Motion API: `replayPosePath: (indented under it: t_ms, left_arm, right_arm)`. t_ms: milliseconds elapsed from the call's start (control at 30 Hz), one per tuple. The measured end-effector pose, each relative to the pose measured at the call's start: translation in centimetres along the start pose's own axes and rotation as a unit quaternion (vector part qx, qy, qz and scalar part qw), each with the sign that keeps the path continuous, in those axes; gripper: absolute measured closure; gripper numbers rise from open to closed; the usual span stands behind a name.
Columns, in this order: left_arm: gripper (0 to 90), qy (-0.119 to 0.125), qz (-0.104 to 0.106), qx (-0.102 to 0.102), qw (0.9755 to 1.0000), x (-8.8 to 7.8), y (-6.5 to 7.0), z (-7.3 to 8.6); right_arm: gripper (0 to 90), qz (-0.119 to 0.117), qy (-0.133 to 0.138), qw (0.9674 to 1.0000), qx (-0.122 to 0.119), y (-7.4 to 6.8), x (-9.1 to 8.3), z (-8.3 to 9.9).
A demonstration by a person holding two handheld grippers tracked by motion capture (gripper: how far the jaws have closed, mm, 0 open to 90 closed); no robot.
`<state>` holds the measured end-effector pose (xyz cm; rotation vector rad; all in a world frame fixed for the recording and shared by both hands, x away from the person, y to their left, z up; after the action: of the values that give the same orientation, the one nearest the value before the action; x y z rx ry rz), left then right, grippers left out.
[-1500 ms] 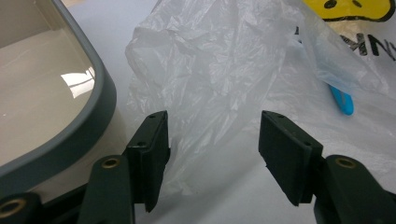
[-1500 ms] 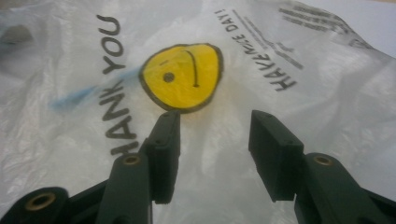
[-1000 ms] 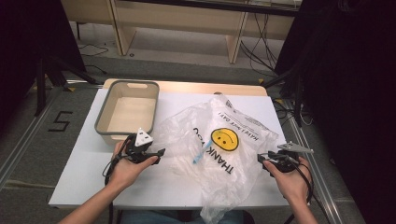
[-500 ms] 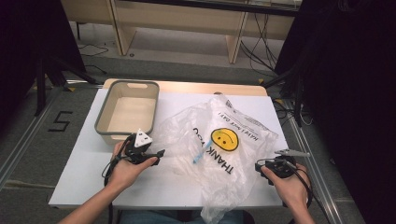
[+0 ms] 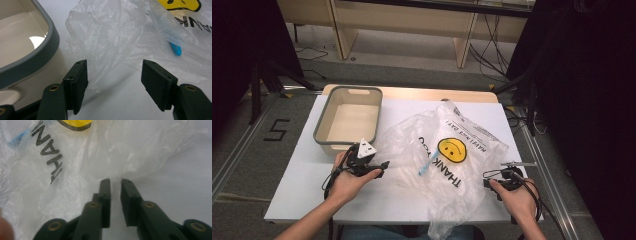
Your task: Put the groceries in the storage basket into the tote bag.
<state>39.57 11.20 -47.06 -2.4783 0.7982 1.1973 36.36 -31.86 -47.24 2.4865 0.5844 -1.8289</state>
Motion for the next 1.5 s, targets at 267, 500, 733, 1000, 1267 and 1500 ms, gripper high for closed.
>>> replayPosePath:
  t_ms: [267,500,733,1000,1267,1500]
  left_arm:
    - [37.5,0.003,-0.002,-0.001,1.0000,-0.1,-0.1,-0.1]
    - [37.1,0.005,-0.001,0.001,1.0000,-0.2,0.1,-0.2]
    - [35.6,0.018,0.007,-0.002,0.9998,-1.1,0.4,-0.6]
    - [32.7,0.008,0.021,-0.007,0.9997,-1.4,0.6,-0.3]
    - [33.6,-0.029,0.056,0.005,0.9980,0.2,1.7,0.4]
    - [38.5,-0.060,0.067,0.028,0.9955,1.3,2.6,0.8]
  right_arm:
    - [90.0,0.005,0.001,1.0000,-0.004,0.6,0.0,-0.3]
    - [90.0,0.030,0.023,0.9992,-0.008,1.7,-0.5,-1.5]
    - [90.0,0.077,0.043,0.9959,-0.017,3.3,-0.2,-4.1]
    - [90.0,0.122,0.071,0.9895,-0.031,5.2,0.7,-7.5]
    - [90.0,0.136,0.097,0.9849,-0.045,5.9,1.8,-9.2]
    - [73.2,0.140,0.109,0.9826,-0.057,5.4,1.3,-8.9]
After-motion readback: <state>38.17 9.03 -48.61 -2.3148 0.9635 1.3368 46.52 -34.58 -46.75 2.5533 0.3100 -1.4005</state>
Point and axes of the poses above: each handheld gripper's, and its own axes: x roughly forward along the jaws, z roughly out of its underside, y roughly to its right, the point moved 2 cm from there along x, roughly forward along the jaws, and after that the axes turned 15 degrees about -y, right-handed, at the moved point
